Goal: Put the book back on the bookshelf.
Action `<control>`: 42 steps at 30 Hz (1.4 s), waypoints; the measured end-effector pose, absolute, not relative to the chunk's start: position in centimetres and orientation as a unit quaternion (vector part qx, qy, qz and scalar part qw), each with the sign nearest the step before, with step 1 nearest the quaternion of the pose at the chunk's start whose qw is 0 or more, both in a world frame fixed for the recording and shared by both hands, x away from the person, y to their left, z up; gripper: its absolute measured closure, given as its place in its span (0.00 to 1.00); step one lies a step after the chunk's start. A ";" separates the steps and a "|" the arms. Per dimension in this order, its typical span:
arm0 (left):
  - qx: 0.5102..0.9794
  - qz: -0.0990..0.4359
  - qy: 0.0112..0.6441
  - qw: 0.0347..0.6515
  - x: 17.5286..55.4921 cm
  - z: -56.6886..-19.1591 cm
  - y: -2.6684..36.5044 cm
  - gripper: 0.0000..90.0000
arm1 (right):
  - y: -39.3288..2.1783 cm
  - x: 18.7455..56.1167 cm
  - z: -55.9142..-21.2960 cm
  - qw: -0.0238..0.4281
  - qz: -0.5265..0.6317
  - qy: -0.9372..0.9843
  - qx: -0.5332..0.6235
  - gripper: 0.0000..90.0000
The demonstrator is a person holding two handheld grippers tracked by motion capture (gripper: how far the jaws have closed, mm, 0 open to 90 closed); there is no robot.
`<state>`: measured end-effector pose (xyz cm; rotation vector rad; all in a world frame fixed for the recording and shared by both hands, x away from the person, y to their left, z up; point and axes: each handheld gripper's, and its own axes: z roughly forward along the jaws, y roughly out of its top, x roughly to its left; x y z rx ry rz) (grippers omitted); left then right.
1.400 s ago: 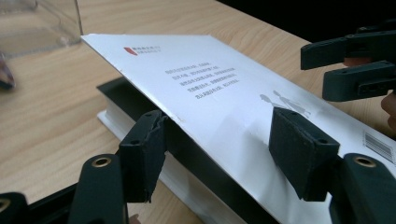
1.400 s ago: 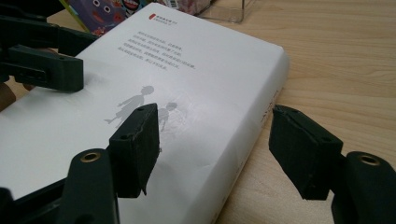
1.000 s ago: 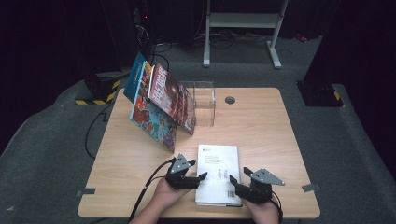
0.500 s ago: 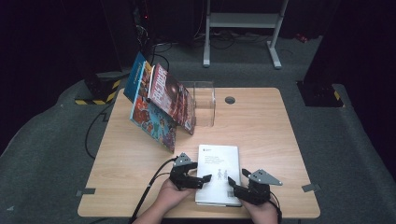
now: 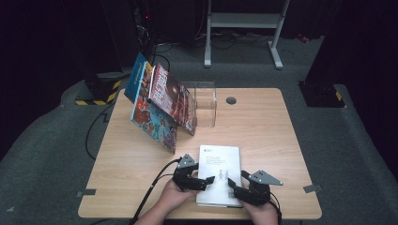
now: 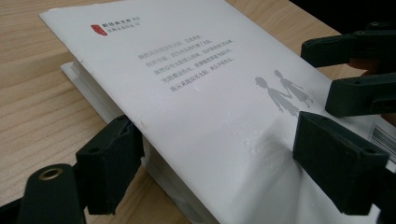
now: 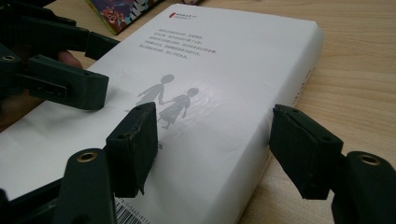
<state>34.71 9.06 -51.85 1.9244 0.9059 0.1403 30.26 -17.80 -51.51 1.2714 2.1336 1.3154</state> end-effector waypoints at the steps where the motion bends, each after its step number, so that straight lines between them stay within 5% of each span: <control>1: 0.790 0.066 0.369 0.485 34.6 -51.7 9.0 0.20 | -17.8 30.3 -51.5 0.164 0.462 0.748 0.447 0.36; 13: 0.777 0.089 0.346 0.519 34.3 -50.4 10.1 0.46 | -17.8 30.0 -51.1 0.173 0.471 0.745 0.439 0.40; 29: 0.764 0.068 0.356 0.534 34.5 -50.4 9.6 0.44 | -17.8 29.9 -51.1 0.172 0.481 0.740 0.438 0.43; 33: 0.731 0.015 0.384 0.564 34.9 -50.4 10.3 0.44 | -17.9 29.9 -51.1 0.170 0.483 0.738 0.439 0.43; 36: 0.757 0.074 0.364 0.537 34.3 -50.1 9.4 0.47 | -18.0 30.0 -51.1 0.165 0.487 0.736 0.440 0.43; 42: 0.758 0.065 0.368 0.535 34.5 -50.1 9.7 0.50 | -17.8 29.9 -51.1 0.173 0.484 0.739 0.436 0.43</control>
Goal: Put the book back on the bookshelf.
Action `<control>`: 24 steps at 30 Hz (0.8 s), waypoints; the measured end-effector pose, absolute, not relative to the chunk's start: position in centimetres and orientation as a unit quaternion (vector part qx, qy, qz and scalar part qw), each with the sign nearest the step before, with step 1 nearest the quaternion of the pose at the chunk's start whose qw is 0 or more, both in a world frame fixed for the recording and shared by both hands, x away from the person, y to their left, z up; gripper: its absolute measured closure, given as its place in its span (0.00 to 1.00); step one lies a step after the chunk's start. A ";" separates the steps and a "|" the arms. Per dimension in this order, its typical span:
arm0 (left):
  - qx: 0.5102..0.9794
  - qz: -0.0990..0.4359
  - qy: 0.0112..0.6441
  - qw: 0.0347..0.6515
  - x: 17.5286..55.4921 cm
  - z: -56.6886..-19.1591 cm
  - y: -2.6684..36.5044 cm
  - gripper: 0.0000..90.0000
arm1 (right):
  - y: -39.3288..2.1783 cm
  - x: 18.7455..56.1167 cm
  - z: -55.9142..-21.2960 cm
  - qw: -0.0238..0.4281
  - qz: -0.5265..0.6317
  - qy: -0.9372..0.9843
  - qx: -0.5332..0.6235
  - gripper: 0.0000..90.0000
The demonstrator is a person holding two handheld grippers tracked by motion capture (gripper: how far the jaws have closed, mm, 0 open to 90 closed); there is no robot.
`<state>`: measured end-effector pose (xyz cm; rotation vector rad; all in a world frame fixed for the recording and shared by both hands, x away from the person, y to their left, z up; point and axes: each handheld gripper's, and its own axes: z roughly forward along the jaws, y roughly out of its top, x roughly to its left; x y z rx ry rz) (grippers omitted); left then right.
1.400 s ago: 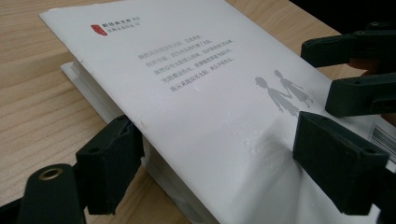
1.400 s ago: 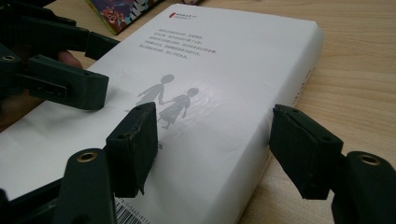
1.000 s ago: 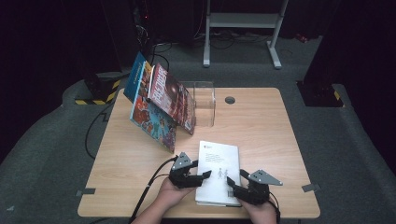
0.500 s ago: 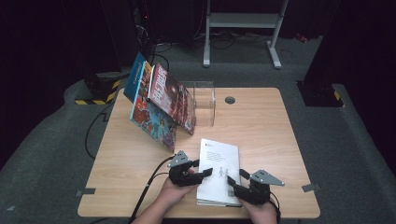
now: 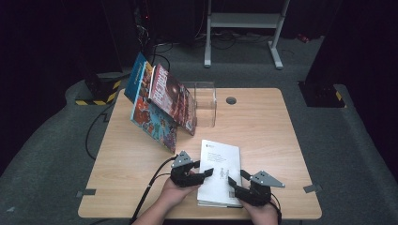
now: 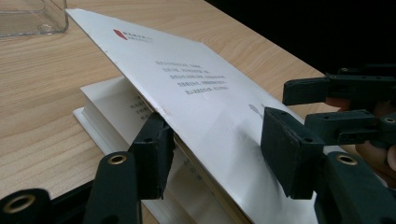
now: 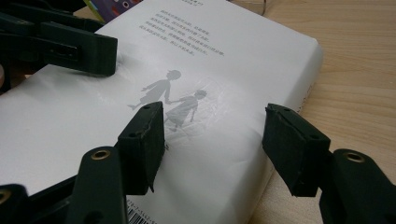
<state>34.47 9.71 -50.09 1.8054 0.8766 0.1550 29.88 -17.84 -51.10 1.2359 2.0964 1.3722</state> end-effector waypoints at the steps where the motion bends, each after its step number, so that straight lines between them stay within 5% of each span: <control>1: 0.755 0.061 0.368 0.539 34.6 -50.0 9.9 0.52 | -17.8 29.9 -51.1 0.172 0.483 0.739 0.437 0.43; 24: 0.754 0.043 0.343 0.558 34.9 -49.8 10.9 0.61 | -18.6 29.7 -50.2 0.196 0.483 0.737 0.429 0.47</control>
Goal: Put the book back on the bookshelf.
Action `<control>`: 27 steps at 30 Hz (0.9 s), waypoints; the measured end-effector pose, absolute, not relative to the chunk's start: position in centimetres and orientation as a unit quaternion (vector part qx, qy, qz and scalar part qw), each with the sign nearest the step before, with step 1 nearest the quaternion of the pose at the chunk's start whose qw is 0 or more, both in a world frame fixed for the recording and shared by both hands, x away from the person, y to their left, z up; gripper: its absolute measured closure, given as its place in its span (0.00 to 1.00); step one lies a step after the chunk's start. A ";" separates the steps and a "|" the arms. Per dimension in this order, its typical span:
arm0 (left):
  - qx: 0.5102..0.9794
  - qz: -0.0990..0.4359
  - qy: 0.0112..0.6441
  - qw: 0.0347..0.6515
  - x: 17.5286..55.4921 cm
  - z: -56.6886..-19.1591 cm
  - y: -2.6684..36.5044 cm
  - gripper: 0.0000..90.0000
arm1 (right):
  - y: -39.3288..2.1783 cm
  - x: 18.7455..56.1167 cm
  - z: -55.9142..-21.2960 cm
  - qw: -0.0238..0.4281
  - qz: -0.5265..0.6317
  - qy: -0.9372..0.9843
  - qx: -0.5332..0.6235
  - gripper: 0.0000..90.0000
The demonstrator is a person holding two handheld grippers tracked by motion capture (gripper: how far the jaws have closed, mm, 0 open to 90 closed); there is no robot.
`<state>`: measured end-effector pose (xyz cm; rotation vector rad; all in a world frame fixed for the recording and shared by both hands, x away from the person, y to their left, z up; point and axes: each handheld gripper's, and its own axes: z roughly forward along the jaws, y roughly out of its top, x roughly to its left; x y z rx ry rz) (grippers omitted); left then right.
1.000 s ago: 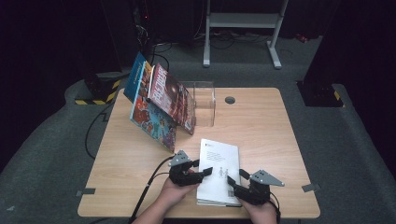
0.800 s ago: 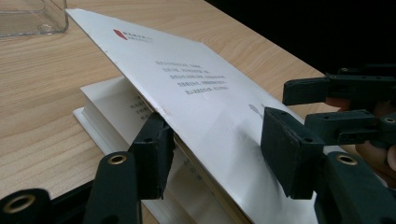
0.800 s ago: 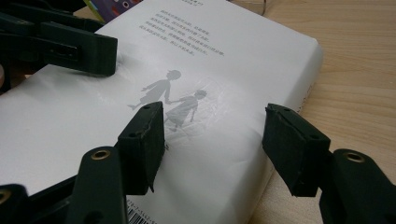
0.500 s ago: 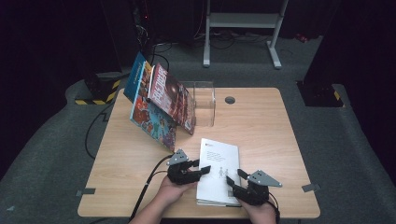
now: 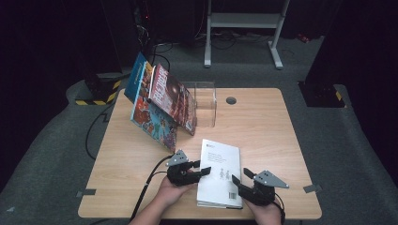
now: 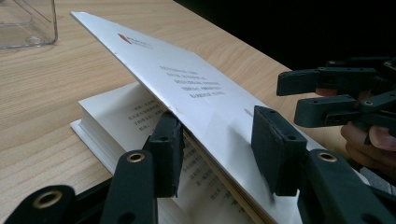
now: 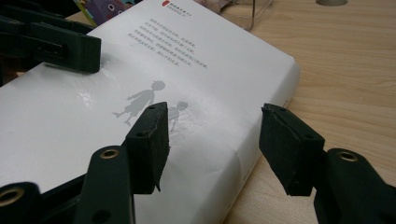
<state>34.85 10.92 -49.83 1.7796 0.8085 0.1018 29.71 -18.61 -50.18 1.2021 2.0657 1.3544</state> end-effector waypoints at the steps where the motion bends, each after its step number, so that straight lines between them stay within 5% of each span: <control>1: 0.753 0.043 0.342 0.561 34.8 -49.8 10.9 0.61 | -18.6 29.7 -50.2 0.197 0.483 0.738 0.429 0.47; 27: 0.762 0.129 0.263 0.577 33.3 -49.3 10.7 0.61 | -19.1 30.0 -50.0 0.198 0.481 0.730 0.443 0.44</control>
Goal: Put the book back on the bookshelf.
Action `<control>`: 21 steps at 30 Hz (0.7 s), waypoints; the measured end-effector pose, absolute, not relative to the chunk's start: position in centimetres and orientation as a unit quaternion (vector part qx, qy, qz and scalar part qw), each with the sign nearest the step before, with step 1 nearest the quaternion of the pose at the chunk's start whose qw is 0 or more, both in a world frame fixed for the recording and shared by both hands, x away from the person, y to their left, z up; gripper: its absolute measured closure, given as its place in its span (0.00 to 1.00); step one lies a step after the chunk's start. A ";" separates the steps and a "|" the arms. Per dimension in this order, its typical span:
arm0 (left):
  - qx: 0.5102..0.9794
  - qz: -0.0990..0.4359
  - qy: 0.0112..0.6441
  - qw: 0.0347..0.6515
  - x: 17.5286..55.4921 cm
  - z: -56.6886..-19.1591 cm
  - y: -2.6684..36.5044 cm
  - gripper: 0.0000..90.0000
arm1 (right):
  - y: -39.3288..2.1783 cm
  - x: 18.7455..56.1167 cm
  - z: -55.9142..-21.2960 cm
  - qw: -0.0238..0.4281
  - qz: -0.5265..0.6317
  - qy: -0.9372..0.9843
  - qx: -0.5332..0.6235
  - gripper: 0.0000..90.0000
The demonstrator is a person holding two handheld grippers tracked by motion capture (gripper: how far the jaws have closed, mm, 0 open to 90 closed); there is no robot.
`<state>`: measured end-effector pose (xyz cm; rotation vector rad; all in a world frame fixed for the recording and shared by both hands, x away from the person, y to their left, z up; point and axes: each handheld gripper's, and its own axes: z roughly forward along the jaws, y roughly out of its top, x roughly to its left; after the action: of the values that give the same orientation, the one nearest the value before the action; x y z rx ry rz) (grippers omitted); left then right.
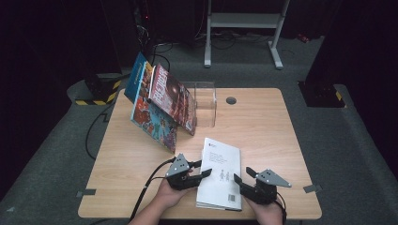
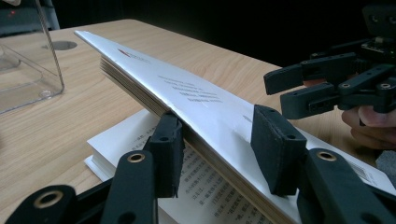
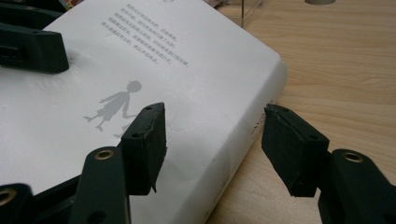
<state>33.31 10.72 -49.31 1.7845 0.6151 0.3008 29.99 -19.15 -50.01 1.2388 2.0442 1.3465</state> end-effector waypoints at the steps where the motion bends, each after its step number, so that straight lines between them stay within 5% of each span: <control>1: 0.762 0.129 0.263 0.577 33.3 -49.3 10.7 0.61 | -19.1 30.0 -50.0 0.198 0.481 0.730 0.443 0.44; 21: 0.755 0.172 0.216 0.595 32.0 -49.2 10.9 0.61 | -19.5 31.9 -50.3 0.125 0.497 0.724 0.463 0.27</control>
<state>32.05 10.89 -49.19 1.7538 0.5017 0.4003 31.92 -19.52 -50.33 1.3486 2.1085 1.4469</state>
